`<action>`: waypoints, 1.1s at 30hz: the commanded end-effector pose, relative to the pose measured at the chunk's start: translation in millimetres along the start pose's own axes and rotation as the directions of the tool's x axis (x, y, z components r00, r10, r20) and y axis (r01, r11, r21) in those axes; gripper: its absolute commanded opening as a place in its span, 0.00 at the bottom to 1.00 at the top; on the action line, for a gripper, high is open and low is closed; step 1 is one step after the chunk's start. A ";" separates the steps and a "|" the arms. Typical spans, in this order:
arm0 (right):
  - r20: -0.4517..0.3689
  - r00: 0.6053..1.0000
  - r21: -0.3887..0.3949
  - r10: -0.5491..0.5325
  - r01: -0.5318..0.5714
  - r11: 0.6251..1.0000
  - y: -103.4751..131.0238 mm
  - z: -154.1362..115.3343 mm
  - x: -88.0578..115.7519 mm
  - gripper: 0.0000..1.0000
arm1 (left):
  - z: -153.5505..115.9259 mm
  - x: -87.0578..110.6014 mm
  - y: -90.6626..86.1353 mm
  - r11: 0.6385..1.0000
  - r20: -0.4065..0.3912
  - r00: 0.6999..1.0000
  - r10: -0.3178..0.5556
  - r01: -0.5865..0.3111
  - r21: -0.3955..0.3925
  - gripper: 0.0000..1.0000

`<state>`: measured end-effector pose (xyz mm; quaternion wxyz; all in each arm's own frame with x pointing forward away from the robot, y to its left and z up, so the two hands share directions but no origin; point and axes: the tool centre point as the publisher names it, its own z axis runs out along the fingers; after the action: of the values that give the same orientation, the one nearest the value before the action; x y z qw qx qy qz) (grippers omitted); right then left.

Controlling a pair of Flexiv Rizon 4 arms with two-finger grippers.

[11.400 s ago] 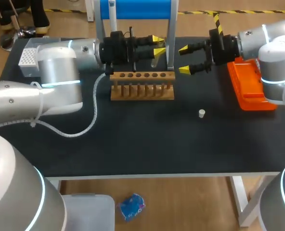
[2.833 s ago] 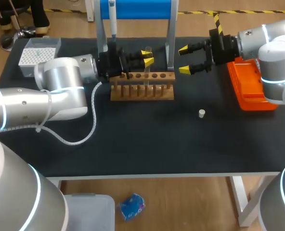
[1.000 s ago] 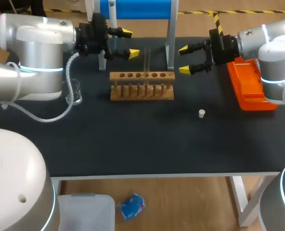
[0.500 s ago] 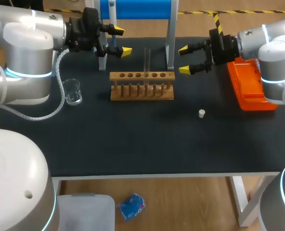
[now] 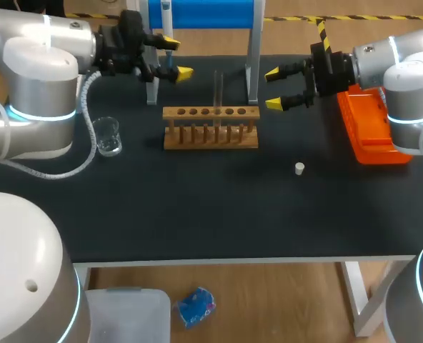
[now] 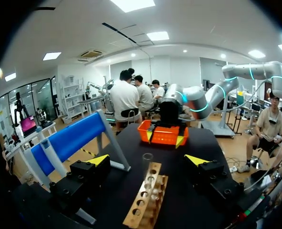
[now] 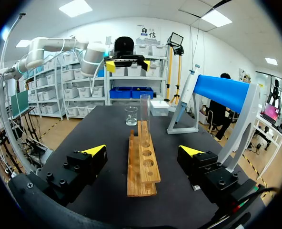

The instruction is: Invert the test tube, pick up the pipette, mount the tip to pipette, aspirate from beaker and dispense into the tube, eject the tip, return the pipette, and cap with the stopper.

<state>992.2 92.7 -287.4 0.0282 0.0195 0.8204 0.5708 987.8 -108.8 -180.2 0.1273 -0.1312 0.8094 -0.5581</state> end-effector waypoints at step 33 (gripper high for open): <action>0.001 1.000 0.001 -0.001 0.001 1.000 0.0 -0.2 0.7 1.00 | -149.1 -92.3 84.4 0.988 0.369 0.923 -0.105 0.138 -0.063 1.00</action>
<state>992.2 93.0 -287.4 0.0281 0.0194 0.8204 0.5708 1016.0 82.4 -201.8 0.2342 -0.2888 0.7857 -0.4944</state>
